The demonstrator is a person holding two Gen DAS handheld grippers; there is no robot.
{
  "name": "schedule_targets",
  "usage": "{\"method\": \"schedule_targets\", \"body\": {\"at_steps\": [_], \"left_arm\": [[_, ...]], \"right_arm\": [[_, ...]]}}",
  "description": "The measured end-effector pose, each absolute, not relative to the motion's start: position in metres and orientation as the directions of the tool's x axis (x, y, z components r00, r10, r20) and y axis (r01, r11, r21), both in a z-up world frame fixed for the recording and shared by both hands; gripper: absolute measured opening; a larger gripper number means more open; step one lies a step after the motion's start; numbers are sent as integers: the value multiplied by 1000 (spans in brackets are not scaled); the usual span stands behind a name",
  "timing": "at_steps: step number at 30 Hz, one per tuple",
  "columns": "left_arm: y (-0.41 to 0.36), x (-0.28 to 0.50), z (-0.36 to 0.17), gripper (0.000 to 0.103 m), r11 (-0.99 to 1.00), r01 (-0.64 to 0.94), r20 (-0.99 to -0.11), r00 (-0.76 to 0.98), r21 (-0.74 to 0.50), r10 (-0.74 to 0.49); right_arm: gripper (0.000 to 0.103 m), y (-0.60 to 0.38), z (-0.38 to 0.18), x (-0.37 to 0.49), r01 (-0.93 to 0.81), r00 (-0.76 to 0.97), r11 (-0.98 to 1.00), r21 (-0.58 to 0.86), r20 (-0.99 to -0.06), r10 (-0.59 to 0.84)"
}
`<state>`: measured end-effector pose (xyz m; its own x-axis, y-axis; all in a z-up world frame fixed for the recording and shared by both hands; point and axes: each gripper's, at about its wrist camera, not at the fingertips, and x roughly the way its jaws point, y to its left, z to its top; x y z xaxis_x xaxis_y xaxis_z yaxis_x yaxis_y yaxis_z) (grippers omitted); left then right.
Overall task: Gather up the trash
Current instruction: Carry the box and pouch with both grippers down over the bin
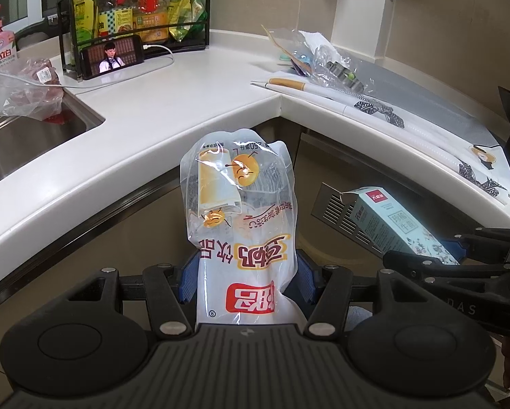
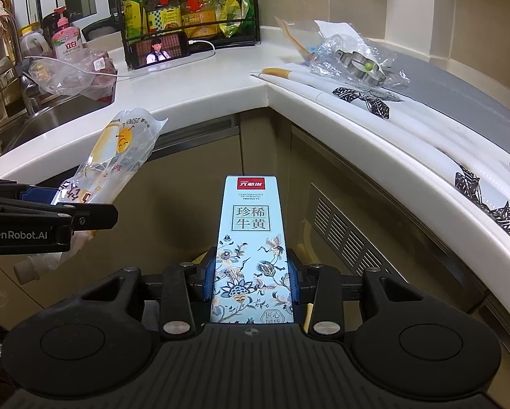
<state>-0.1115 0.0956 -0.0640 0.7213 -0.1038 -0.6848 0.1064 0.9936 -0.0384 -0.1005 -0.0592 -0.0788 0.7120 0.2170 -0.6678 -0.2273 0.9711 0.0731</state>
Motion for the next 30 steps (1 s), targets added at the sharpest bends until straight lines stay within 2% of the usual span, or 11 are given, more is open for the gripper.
{"method": "schedule_targets", "body": {"at_steps": [30], "left_arm": [[97, -85, -84, 62, 995, 91, -731, 676, -35, -87]], "right_arm": [[42, -58, -102, -77, -213, 670, 975, 66, -716, 195]]}}
